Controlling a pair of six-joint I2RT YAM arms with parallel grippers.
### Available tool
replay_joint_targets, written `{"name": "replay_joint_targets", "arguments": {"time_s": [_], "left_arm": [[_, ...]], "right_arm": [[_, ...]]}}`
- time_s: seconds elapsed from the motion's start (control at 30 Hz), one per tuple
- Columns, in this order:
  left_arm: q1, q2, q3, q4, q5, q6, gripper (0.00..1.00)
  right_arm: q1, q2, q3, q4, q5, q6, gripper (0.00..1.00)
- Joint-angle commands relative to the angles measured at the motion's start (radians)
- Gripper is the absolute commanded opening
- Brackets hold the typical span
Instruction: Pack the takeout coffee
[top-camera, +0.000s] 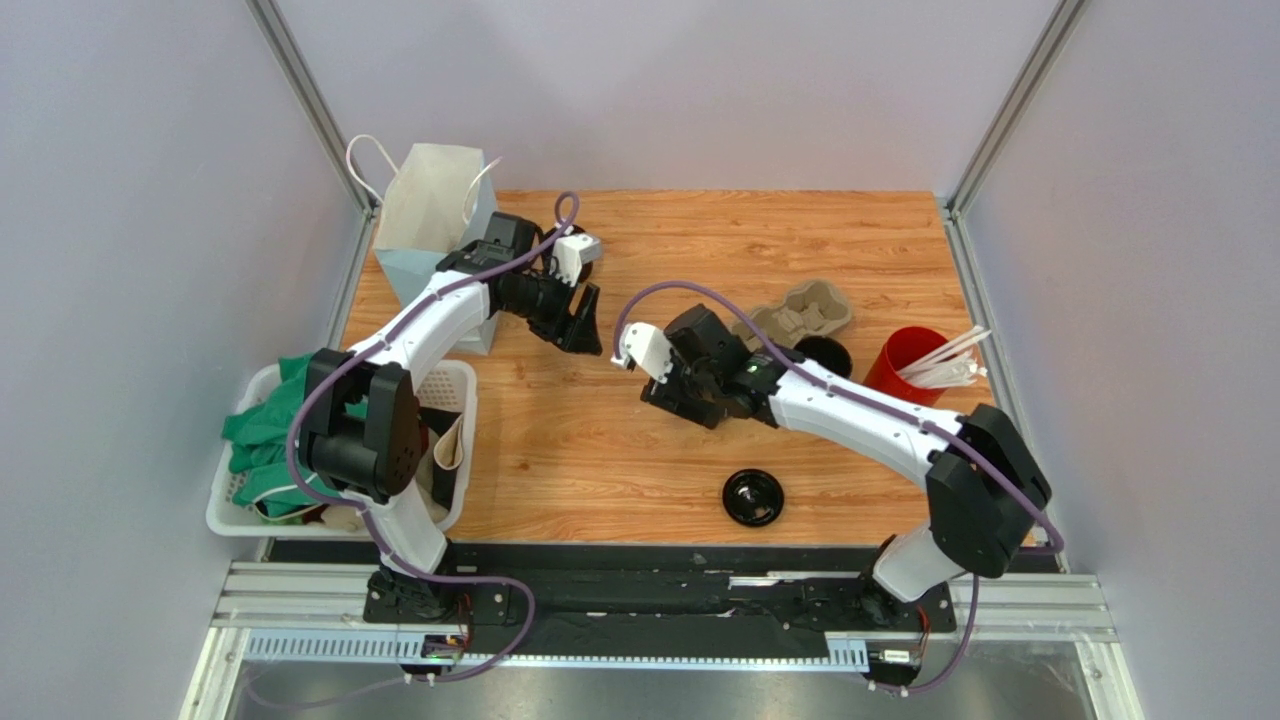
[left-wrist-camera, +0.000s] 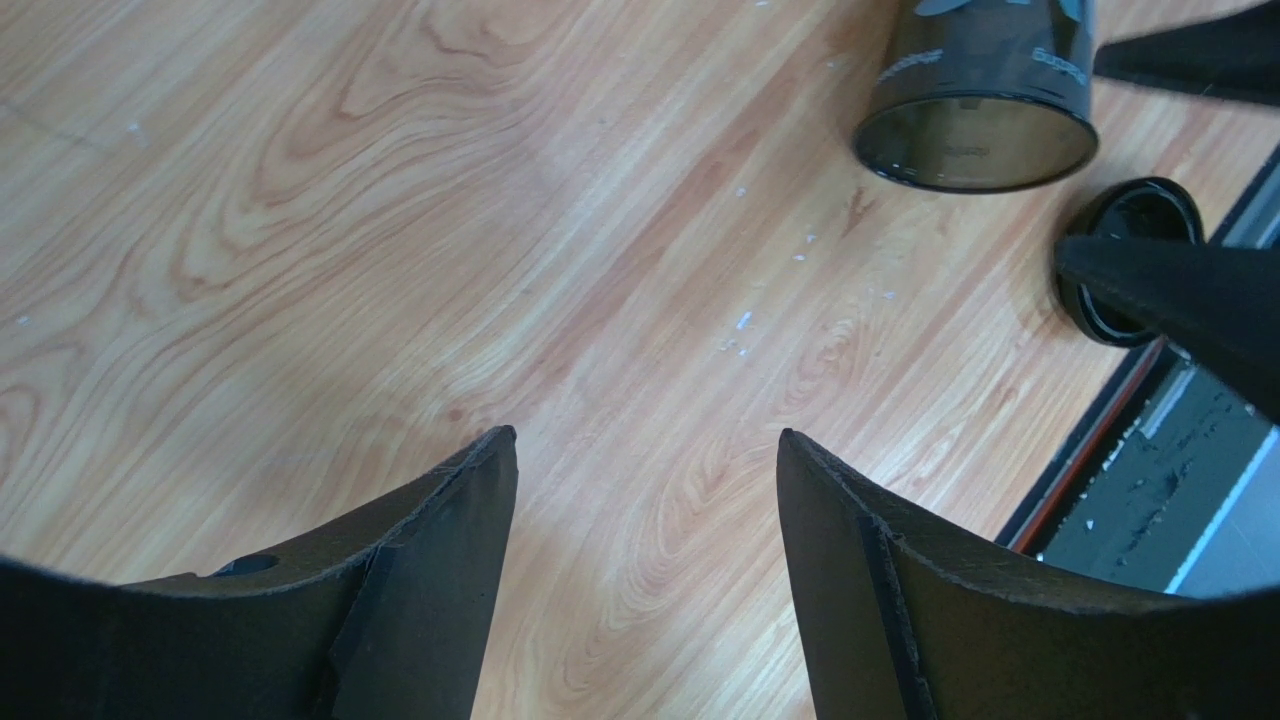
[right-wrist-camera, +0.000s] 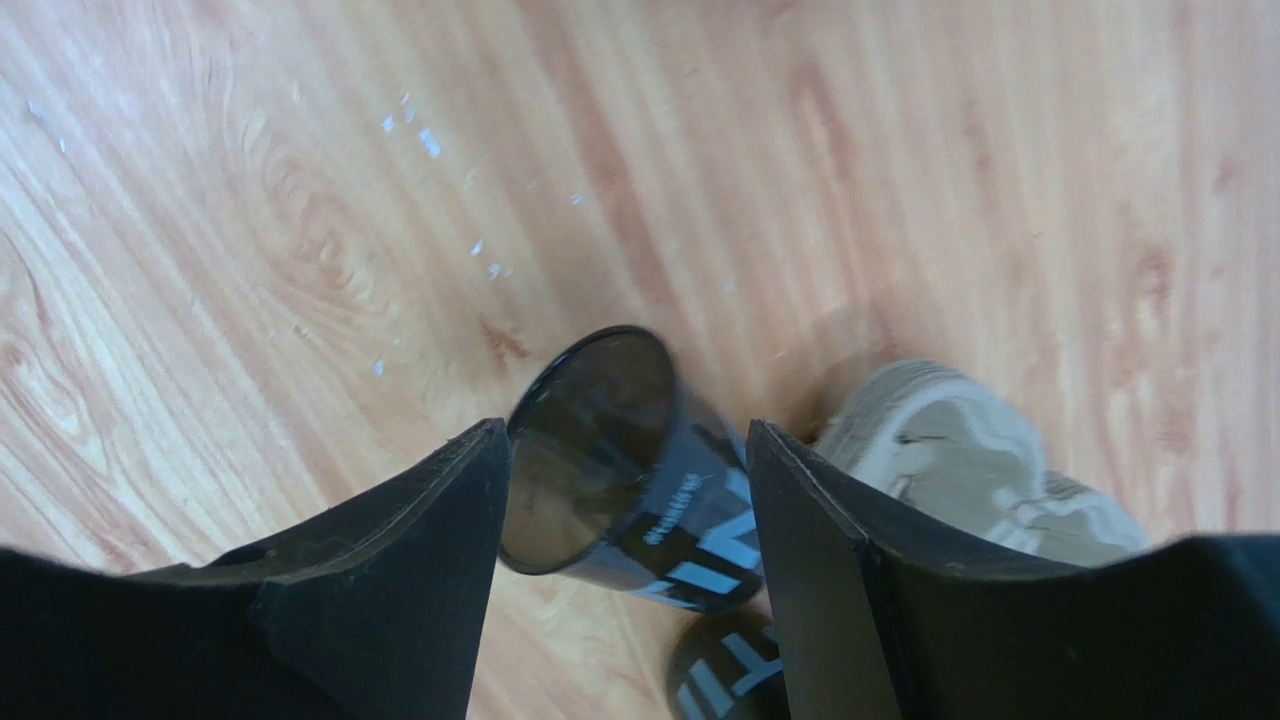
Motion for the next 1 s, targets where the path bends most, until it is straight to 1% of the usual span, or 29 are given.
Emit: {"name": "replay_joint_targets", "arguments": {"time_s": [0.0, 0.03, 0.13, 0.33, 0.43, 0.47, 0.5, 0.57, 0.6, 0.67, 0.7, 0.73, 0.8, 0.87, 0.97], "left_arm": [[0.035, -0.061, -0.006, 0.011, -0.001, 0.007, 0.73], [0.039, -0.064, -0.006, 0.011, -0.001, 0.001, 0.73], [0.055, -0.073, -0.012, 0.017, 0.005, -0.004, 0.73], [0.065, -0.083, -0.019, 0.025, 0.022, -0.012, 0.73], [0.065, -0.089, -0.026, 0.033, 0.025, -0.016, 0.73], [0.067, -0.090, -0.029, 0.034, 0.028, -0.018, 0.73], [0.067, -0.090, -0.030, 0.036, 0.030, -0.016, 0.73], [0.068, -0.090, -0.032, 0.037, 0.028, -0.016, 0.73], [0.068, -0.089, -0.032, 0.039, 0.028, -0.015, 0.73], [0.068, -0.089, -0.033, 0.040, 0.031, -0.015, 0.73], [0.068, -0.089, -0.035, 0.042, 0.033, -0.016, 0.73], [0.068, -0.089, -0.036, 0.042, 0.033, -0.018, 0.73], [0.070, -0.089, -0.039, 0.047, 0.032, -0.016, 0.73], [0.071, -0.087, -0.041, 0.048, 0.030, -0.016, 0.73], [0.081, -0.086, -0.039, 0.051, 0.036, -0.022, 0.73]], "right_arm": [[0.037, 0.051, 0.021, -0.044, 0.123, 0.020, 0.63], [0.041, 0.071, 0.018, -0.039, 0.173, 0.016, 0.63], [0.047, 0.094, 0.017, -0.030, 0.256, 0.007, 0.61], [0.055, 0.142, 0.023, -0.004, 0.364, -0.012, 0.57], [0.057, 0.174, 0.026, -0.008, 0.391, -0.019, 0.53], [0.058, 0.181, 0.026, -0.010, 0.393, -0.018, 0.51], [0.058, 0.195, 0.027, -0.011, 0.398, -0.018, 0.44], [0.064, 0.209, 0.032, -0.019, 0.410, -0.012, 0.34], [0.066, 0.220, 0.037, -0.025, 0.421, -0.009, 0.24], [0.073, 0.224, 0.060, -0.040, 0.418, 0.002, 0.14], [0.075, 0.217, 0.067, -0.054, 0.413, 0.007, 0.06], [0.077, 0.211, 0.090, -0.063, 0.401, 0.011, 0.02], [0.078, 0.197, 0.122, -0.109, 0.370, 0.028, 0.00], [0.077, 0.182, 0.180, -0.146, 0.297, 0.037, 0.00], [0.067, 0.174, 0.253, -0.214, 0.145, 0.062, 0.00]]}}
